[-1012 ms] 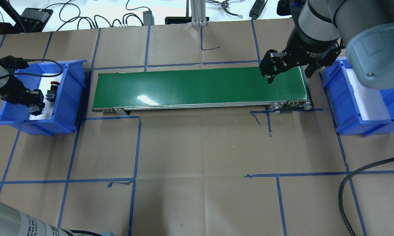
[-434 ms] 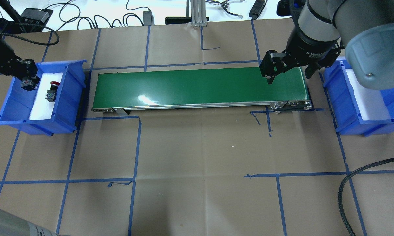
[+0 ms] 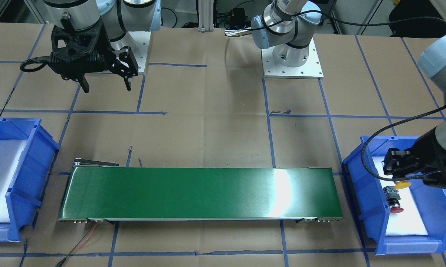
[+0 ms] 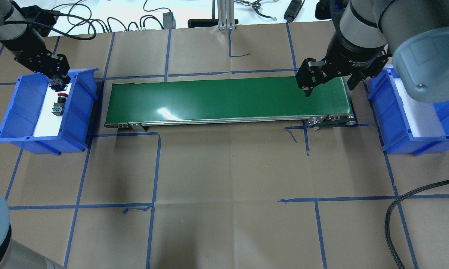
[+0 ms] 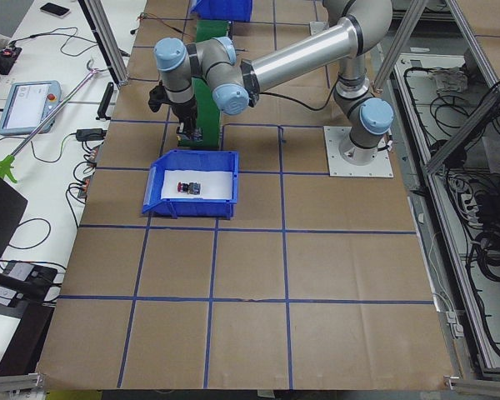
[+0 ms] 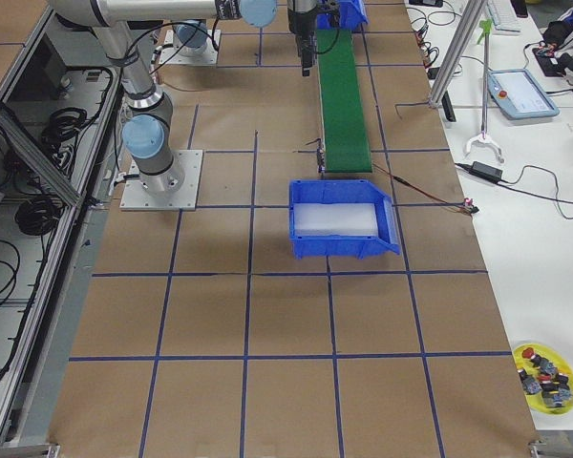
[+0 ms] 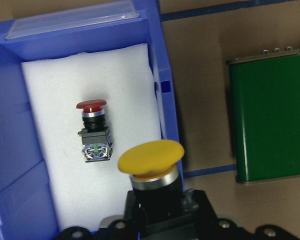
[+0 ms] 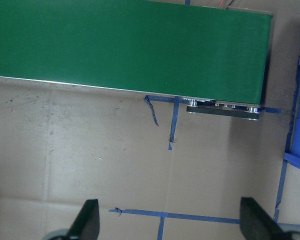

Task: Transport two buttons from left to right
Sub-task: 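Lift the yellow button and carry it onto the green conveyor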

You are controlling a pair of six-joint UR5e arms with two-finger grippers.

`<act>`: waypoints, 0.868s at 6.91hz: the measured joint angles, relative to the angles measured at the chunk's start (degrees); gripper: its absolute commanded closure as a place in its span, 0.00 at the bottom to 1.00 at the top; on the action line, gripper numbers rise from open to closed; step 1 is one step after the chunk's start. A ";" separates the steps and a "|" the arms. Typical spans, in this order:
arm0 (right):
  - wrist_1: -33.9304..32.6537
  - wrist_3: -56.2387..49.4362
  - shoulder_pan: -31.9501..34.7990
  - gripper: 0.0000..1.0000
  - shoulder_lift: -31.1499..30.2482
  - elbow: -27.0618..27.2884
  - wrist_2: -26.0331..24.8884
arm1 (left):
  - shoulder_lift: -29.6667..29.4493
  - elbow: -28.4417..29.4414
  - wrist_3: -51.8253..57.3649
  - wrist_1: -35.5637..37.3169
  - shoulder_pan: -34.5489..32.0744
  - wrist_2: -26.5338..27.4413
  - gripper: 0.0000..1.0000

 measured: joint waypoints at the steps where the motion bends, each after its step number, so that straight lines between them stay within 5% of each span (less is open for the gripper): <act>1: -0.01 -0.05 0.00 0.00 0.01 0.00 -0.01 | -0.82 -0.32 -4.27 0.52 -3.97 -0.11 0.91; 5: 0.05 -0.17 0.00 0.00 0.09 0.12 -0.01 | -5.35 -5.52 -16.33 10.43 -14.95 -0.20 0.89; 6: 0.06 -0.24 0.00 0.00 0.10 0.15 -0.01 | -5.43 -8.21 -16.77 14.08 -15.24 -0.21 0.74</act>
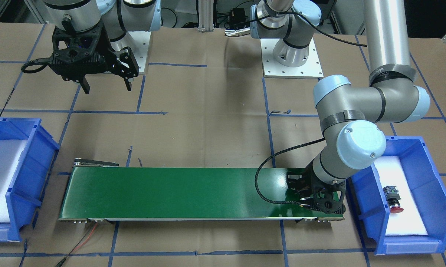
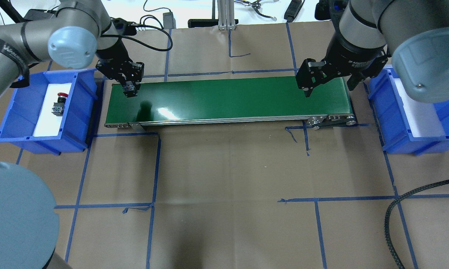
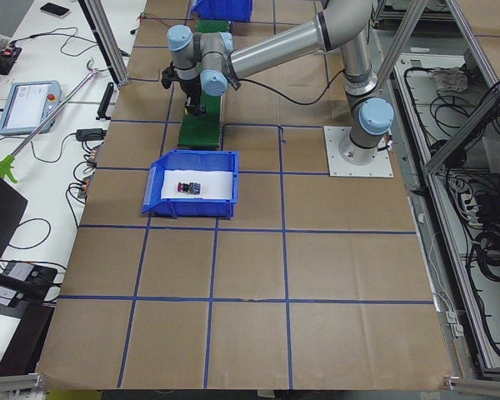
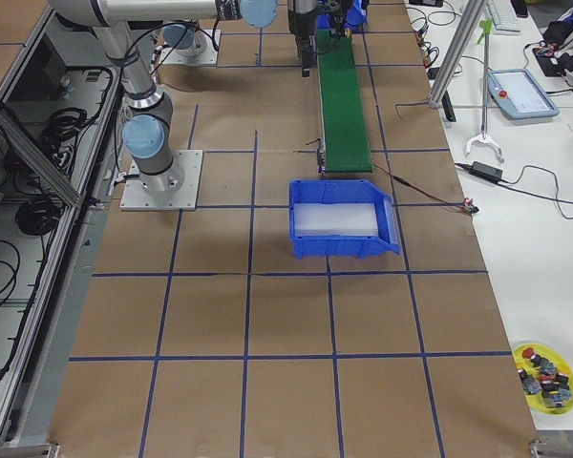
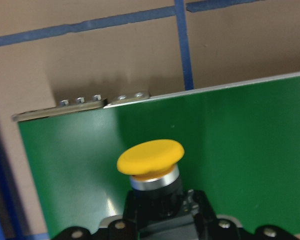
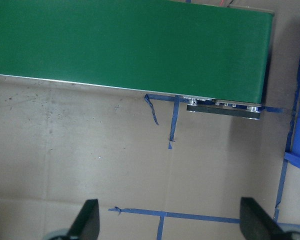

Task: Transport two buttons from left to right
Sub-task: 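Lift the yellow button and carry it onto the green conveyor, then release the yellow button on the belt and raise the left gripper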

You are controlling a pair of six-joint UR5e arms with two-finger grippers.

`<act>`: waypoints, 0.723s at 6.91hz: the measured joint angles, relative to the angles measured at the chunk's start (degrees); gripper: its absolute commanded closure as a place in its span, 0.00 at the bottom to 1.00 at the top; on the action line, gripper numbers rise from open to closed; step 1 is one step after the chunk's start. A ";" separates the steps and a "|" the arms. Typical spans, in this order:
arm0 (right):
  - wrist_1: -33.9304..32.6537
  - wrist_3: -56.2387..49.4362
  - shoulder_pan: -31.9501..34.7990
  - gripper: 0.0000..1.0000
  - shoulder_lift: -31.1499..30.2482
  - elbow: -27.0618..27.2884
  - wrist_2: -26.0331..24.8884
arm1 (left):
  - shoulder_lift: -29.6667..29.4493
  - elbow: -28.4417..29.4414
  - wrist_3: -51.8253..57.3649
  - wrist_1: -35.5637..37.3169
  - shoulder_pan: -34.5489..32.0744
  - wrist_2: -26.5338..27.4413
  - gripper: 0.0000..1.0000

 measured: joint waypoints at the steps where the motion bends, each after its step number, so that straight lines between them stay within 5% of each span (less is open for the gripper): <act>1: 0.00 -0.05 0.00 0.00 0.01 0.01 0.00 | 0.04 -1.66 -0.11 1.95 0.04 0.01 0.05; 5: 0.00 -0.19 0.00 0.00 0.01 0.03 -0.06 | 1.19 -0.60 -0.70 1.03 0.69 0.16 0.00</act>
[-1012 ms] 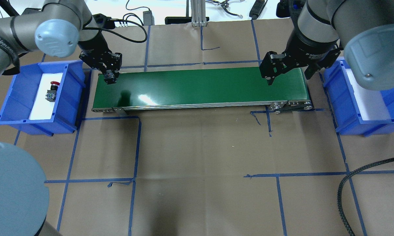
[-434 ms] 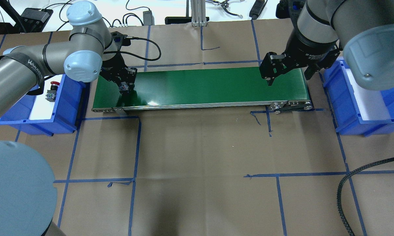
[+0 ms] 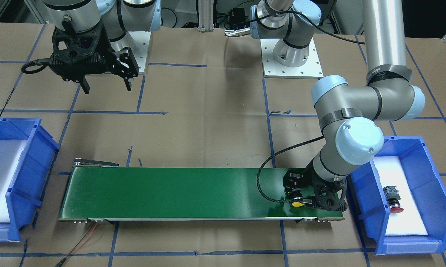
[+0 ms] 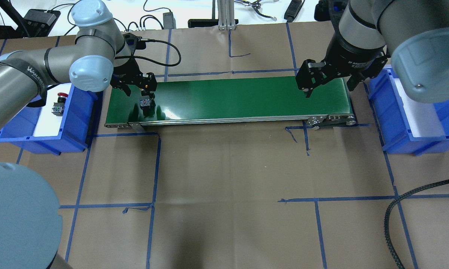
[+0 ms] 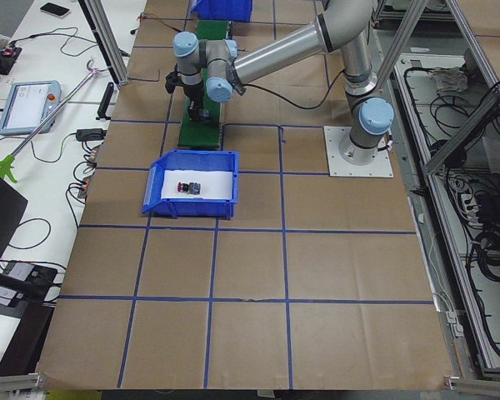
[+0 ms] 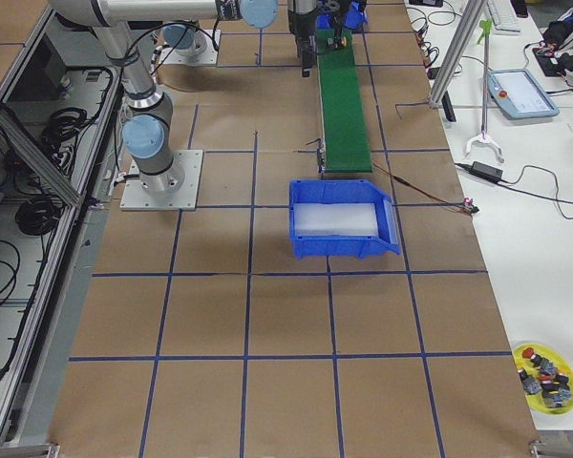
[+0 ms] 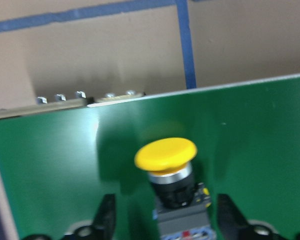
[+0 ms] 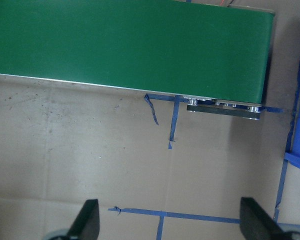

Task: Transport two buttons from left to right
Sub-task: 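Release the yellow button on the belt and raise the left gripper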

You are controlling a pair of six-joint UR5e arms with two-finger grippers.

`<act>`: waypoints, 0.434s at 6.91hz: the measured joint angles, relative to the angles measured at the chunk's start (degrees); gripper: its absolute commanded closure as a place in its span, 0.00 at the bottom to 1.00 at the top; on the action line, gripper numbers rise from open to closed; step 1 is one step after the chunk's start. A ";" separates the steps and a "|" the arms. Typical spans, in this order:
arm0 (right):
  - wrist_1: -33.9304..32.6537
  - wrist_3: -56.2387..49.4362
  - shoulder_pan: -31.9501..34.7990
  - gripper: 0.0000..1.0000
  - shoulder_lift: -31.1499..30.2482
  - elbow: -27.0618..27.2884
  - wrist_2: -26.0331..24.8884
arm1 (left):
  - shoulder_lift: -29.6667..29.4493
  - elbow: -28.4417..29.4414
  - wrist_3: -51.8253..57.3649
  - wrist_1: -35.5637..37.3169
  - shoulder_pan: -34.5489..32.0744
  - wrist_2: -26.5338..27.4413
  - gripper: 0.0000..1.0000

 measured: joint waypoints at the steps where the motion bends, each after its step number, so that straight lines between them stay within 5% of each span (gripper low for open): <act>1: 0.00 -0.05 0.00 0.00 0.00 0.00 -0.02 | 1.30 1.62 -0.04 -2.71 0.20 0.01 0.00; 3: 0.00 -0.14 0.00 0.00 0.06 -0.15 -0.03 | 4.05 7.96 0.15 -12.68 0.62 0.01 0.00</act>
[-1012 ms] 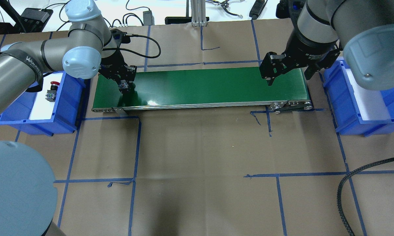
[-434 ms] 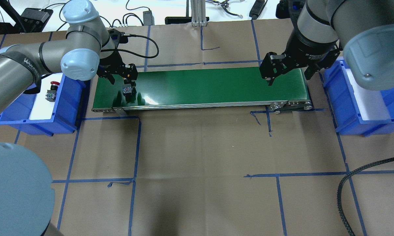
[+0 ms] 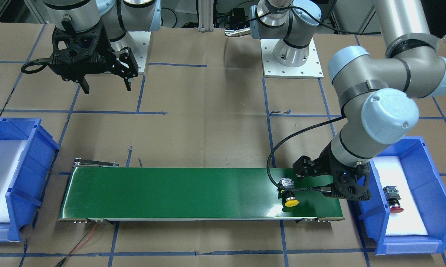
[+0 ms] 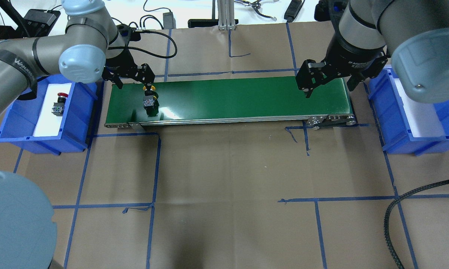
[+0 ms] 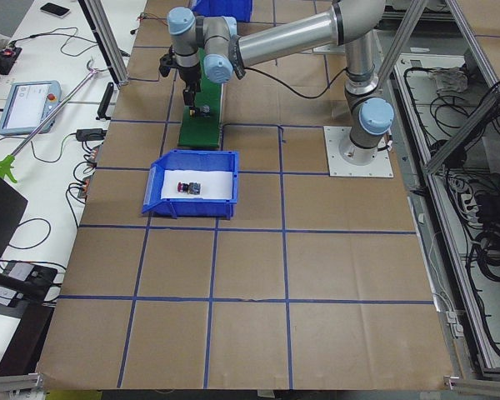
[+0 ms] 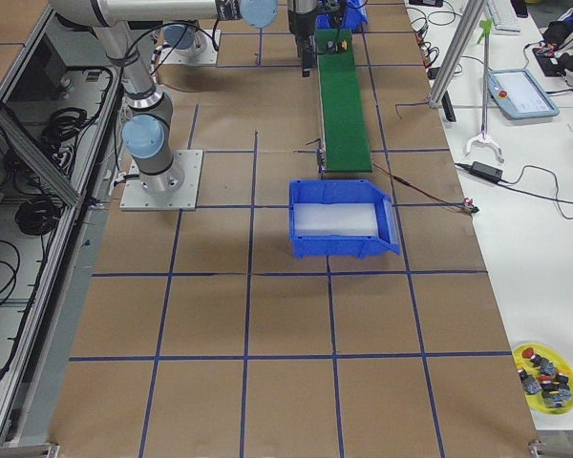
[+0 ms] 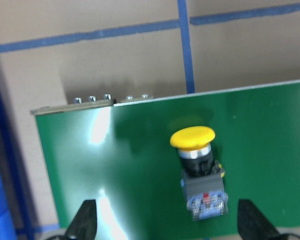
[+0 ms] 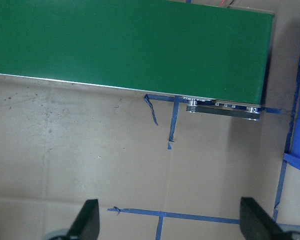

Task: Transport two buttons from left to right
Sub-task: 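Release the yellow button on the belt and raise the left gripper, then return the left gripper to the bin and grasp the red-capped button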

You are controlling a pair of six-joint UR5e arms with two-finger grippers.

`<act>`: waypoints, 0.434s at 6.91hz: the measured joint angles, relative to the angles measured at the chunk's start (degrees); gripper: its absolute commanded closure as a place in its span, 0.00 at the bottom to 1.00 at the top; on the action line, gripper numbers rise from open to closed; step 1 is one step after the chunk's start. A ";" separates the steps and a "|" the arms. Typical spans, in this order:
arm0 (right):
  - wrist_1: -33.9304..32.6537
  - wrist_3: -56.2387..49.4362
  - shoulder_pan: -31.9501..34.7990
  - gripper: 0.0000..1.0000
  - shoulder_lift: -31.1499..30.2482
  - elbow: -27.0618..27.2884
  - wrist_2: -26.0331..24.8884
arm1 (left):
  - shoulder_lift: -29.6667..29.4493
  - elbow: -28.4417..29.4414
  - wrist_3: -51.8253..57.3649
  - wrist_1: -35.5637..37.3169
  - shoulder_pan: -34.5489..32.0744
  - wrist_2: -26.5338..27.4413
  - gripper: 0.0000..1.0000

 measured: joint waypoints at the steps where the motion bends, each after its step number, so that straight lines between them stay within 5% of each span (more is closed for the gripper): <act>1: 0.00 -0.05 0.00 0.00 0.06 -0.07 0.00 | 0.23 3.96 0.24 -4.62 0.16 0.00 0.00; 3: 0.00 -0.07 0.00 0.00 0.02 0.08 -0.02 | -0.39 8.28 0.84 -8.25 2.72 -0.07 0.00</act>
